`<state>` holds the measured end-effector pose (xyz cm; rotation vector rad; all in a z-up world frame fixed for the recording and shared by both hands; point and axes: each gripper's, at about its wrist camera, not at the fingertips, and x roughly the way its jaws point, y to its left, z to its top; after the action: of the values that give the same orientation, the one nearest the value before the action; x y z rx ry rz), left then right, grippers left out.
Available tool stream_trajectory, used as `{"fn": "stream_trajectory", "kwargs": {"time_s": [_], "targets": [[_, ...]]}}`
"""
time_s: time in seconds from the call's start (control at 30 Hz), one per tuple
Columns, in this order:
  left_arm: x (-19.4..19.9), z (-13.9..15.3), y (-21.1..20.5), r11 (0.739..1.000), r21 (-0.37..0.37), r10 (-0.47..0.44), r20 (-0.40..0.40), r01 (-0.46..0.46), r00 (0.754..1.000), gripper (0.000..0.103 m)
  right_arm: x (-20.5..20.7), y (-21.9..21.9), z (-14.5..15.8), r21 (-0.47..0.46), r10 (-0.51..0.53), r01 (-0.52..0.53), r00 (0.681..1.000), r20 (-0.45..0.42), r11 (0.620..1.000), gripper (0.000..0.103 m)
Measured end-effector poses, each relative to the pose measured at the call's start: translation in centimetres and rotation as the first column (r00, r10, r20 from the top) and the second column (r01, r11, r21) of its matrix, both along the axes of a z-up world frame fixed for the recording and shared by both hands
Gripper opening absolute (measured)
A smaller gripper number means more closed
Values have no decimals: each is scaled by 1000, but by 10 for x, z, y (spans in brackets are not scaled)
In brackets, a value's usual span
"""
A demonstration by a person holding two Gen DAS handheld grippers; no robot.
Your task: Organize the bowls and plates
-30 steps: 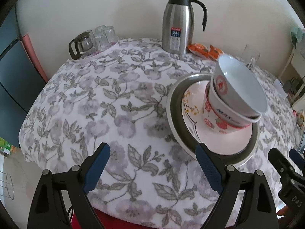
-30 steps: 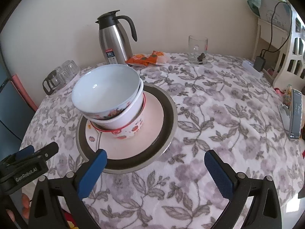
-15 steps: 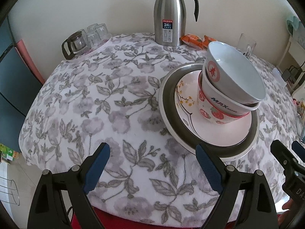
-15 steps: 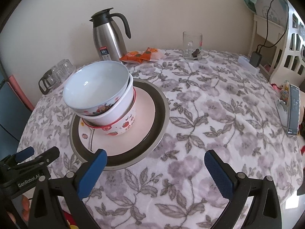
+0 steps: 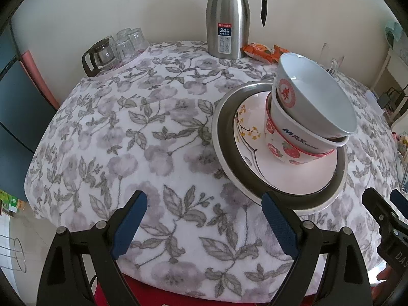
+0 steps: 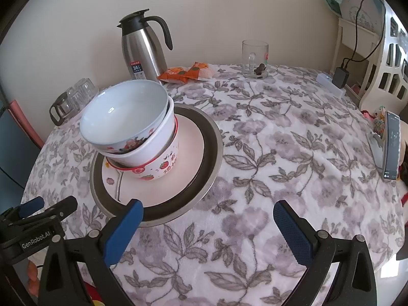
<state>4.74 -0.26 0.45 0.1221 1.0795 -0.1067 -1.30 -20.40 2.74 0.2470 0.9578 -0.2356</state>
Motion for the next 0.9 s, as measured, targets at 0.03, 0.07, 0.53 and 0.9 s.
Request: {"fn": "stream_trajectory", "kwargs": {"time_s": [0.03, 0.07, 0.53, 0.9], "targets": [[0, 0, 0, 1000, -2, 0, 0, 0, 1000, 92, 0, 0, 0, -1, 1, -1, 1000, -1, 1000, 103], [0, 0, 1, 1000, -5, 2, -1, -2, 1000, 92, 0, 0, 0, -1, 1, -1, 1000, 0, 1000, 103], [1, 0, 2, 1000, -2, 16, -2, -16, 1000, 92, 0, 1, -2, -5, 9, -9, 1000, -10, 1000, 103], [1, -1, 2, 1000, -2, 28, -7, -28, 1000, 92, 0, 1, -3, -6, 10, -10, 1000, -12, 1000, 103]]}}
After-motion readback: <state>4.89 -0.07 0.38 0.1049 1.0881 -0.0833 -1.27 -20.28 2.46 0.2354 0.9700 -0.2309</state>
